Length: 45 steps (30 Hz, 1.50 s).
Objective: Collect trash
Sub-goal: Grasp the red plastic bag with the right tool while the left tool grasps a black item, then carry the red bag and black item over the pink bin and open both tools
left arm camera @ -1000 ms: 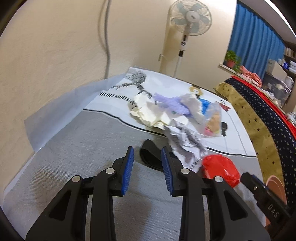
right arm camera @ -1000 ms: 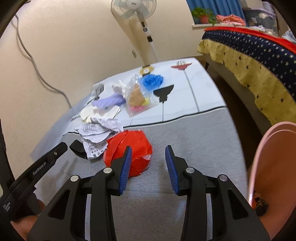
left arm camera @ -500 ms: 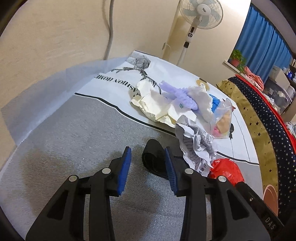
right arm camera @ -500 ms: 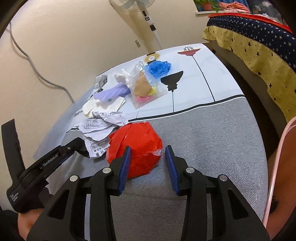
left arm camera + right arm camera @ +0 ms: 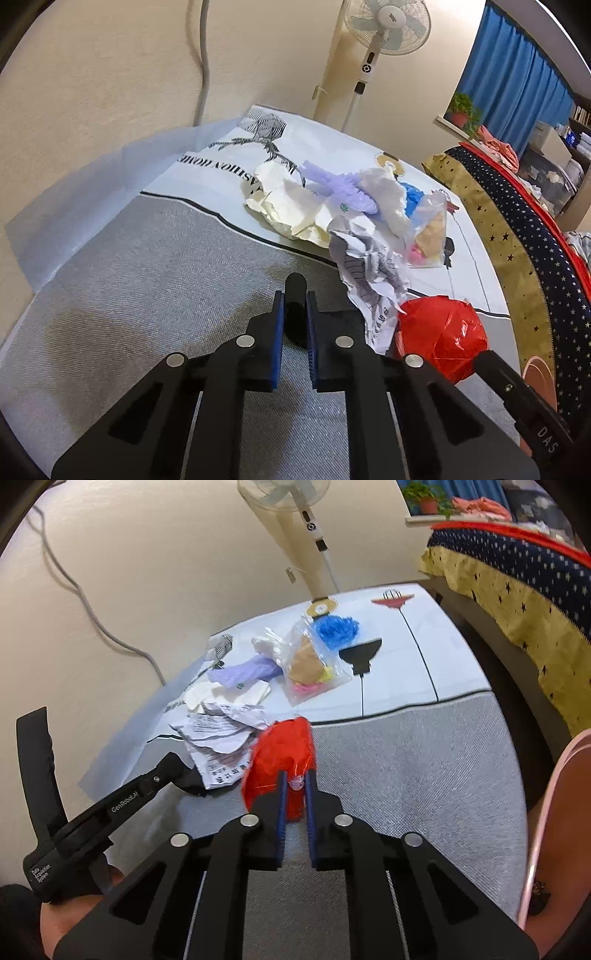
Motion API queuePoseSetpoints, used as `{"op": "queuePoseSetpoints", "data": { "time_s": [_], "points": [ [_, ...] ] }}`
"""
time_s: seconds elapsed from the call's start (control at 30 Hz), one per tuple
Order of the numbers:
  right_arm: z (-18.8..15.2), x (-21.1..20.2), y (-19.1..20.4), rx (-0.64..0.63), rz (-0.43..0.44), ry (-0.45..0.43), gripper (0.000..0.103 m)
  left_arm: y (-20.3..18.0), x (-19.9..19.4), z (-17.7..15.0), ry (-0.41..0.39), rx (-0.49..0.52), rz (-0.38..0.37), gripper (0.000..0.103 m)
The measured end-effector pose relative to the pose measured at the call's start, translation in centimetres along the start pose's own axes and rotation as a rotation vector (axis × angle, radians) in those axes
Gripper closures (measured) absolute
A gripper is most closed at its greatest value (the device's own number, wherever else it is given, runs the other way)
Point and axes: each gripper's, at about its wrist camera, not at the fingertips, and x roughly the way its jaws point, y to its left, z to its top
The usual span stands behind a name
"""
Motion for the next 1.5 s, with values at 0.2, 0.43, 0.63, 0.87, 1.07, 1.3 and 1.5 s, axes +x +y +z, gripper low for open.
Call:
{"op": "queuePoseSetpoints", "data": {
  "time_s": [0.2, 0.43, 0.63, 0.87, 1.07, 1.3, 1.5],
  "points": [
    [-0.1, -2.3, 1.1, -0.05, -0.016, -0.033, 0.097, -0.5, -1.8, -0.1, -0.024, 0.018, -0.001, 0.093],
    [-0.1, -5.7, 1.6, -0.084, -0.048, -0.075, 0.097, -0.9, -4.9, -0.3, -0.063, 0.048, -0.014, 0.093],
    [-0.6, -8.9, 2.3, -0.107, -0.071, -0.103, 0.097, -1.5, -7.6, -0.9, -0.088, 0.075, -0.039, 0.093],
    [-1.1, -12.7, 2.8, -0.127, -0.11, -0.143, 0.097, -2.2, -10.7, -1.6, -0.12, 0.096, -0.066, 0.093],
    [-1.6, -15.6, 2.9, -0.133, -0.138, -0.177, 0.097, -2.9, -13.1, -2.1, -0.142, 0.124, -0.095, 0.093],
    [-1.9, -18.4, 2.5, -0.126, -0.166, -0.206, 0.097, -3.8, -15.0, -2.8, -0.155, 0.158, -0.119, 0.093],
    [-2.0, -20.2, 2.1, -0.116, -0.188, -0.23, 0.097, -4.6, -15.7, -3.3, -0.156, 0.183, -0.134, 0.093]
  ]
}}
